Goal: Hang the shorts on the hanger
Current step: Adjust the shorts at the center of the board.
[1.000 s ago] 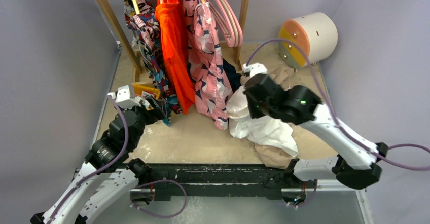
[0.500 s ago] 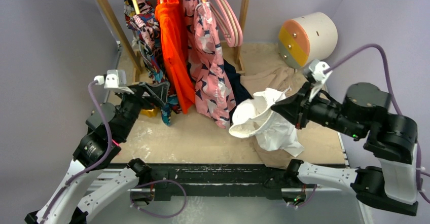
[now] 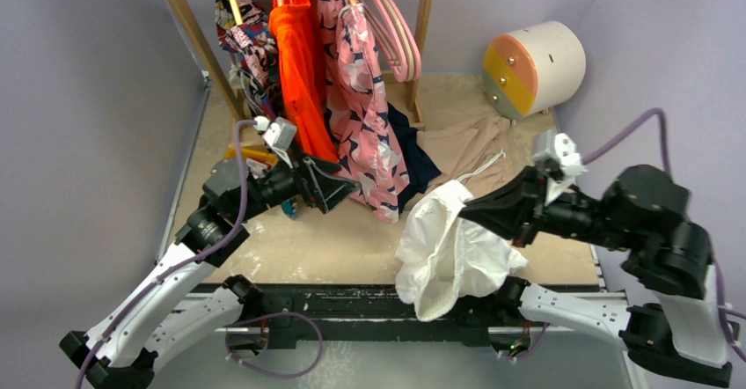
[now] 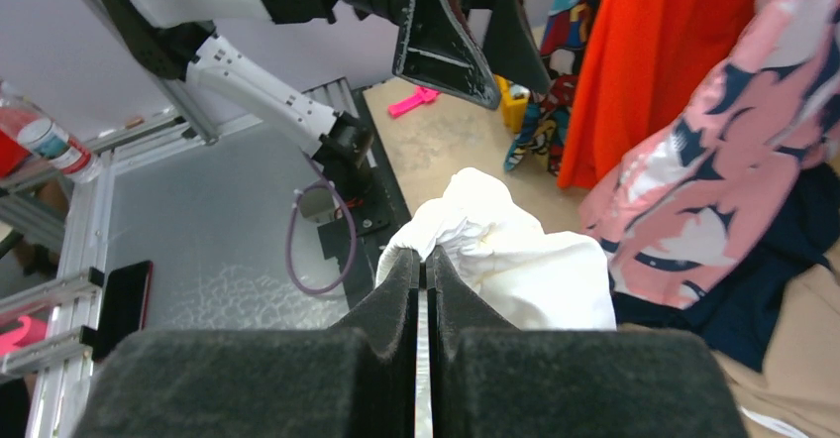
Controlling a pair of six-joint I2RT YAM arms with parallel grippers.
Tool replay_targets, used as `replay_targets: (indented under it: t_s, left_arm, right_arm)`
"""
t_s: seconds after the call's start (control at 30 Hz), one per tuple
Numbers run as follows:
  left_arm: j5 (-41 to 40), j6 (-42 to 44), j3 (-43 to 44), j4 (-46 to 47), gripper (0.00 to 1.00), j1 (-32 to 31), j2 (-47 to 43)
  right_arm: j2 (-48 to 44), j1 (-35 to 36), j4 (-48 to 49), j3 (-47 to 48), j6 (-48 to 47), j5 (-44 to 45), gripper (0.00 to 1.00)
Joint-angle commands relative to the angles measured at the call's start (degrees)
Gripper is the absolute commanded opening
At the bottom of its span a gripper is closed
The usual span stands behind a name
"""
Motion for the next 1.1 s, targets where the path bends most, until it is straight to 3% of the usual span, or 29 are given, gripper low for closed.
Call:
replay_targets:
  t_s: [0.0,0.13,0.4,0.53,0.8,0.9,1.07]
  left_arm:
    - [11.0,-4.9,0.5,10.3,0.90,0.2,-2.0]
    - [12.5,-6.5,-0.1,9.6,0.89,0.1,-2.9]
    - [7.6,-7.7,-6.3,0.8,0.89,0.0,-10.7]
    - [5.3,-8.8,-9.8,-2.6,0.90,0.0,-11.9]
    - [4.6,-11.5,-13.9,1.3,0.91,-1.3,-11.8]
    - [1.3,-9.7,-14.1,1.1,0.91,-5.7,-8.8]
    - [-11.1,-3.9,-12.9,-1.4,0.81,-23.3,0.7]
  right_arm:
    - [-1.8,0.3,15.7,-6.8,-0.3,-5.1,0.00]
    - [-2.4,0.3,22.3,-10.4,0.4,-3.9,0.00]
    - [0.5,0.3,24.2,-13.5,1.5,13.4,0.00]
    - [0.0,0.3,27.0,-16.5,2.3,15.8,0.00]
    - [-1.2,0.3,30.4,-20.9,4.0,18.2,0.00]
    - [-1.5,0.3,31.3,-22.3,4.6,19.5,0.00]
    - [-2.4,0.3,32.1,-24.5,5.4,21.6,0.00]
